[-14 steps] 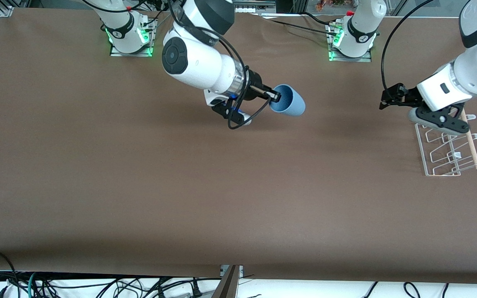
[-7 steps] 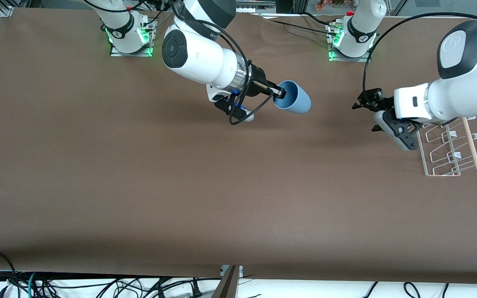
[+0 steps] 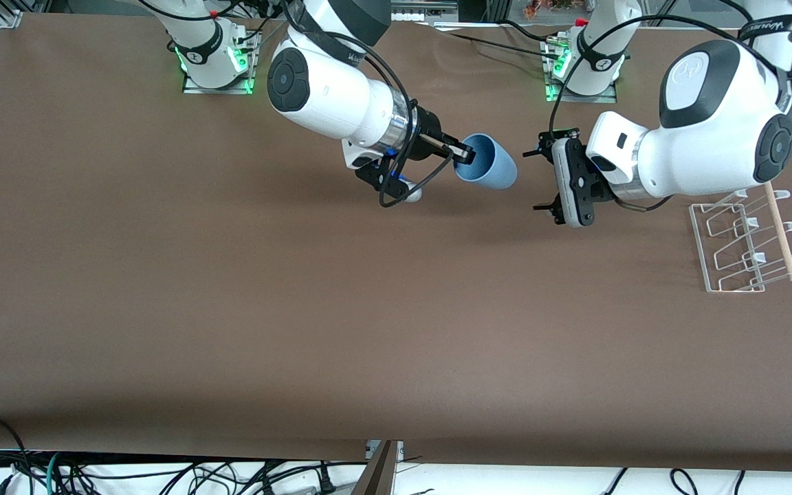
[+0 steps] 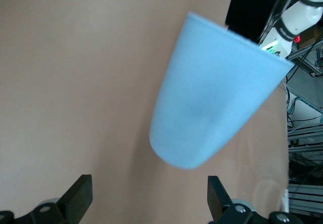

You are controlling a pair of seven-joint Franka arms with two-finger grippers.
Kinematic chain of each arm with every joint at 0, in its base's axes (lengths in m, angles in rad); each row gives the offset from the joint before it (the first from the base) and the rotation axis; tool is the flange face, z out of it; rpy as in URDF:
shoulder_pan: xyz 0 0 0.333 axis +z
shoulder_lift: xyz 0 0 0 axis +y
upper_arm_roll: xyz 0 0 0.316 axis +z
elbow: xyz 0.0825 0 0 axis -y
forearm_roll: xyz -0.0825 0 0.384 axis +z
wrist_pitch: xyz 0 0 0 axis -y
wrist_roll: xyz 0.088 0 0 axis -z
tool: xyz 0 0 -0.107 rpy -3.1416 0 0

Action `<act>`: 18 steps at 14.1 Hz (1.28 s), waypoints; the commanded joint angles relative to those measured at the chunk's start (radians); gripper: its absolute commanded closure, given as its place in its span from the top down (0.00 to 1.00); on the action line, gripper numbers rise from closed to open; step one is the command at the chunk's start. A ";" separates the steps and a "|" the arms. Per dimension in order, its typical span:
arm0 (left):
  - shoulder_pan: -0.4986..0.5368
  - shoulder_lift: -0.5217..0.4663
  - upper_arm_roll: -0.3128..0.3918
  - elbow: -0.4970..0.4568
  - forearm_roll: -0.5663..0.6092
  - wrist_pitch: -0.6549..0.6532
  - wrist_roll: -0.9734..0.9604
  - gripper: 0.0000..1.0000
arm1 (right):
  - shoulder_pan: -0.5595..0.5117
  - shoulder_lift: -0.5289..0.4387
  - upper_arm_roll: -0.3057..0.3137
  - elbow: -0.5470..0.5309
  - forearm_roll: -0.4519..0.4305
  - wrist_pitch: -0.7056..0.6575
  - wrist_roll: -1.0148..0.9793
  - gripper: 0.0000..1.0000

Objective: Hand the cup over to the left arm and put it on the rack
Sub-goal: 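Move the left gripper toward the cup held by the right gripper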

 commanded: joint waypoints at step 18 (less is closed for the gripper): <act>0.010 0.007 -0.134 -0.061 -0.159 0.145 0.256 0.00 | -0.011 0.012 -0.006 0.053 0.022 0.009 0.004 0.27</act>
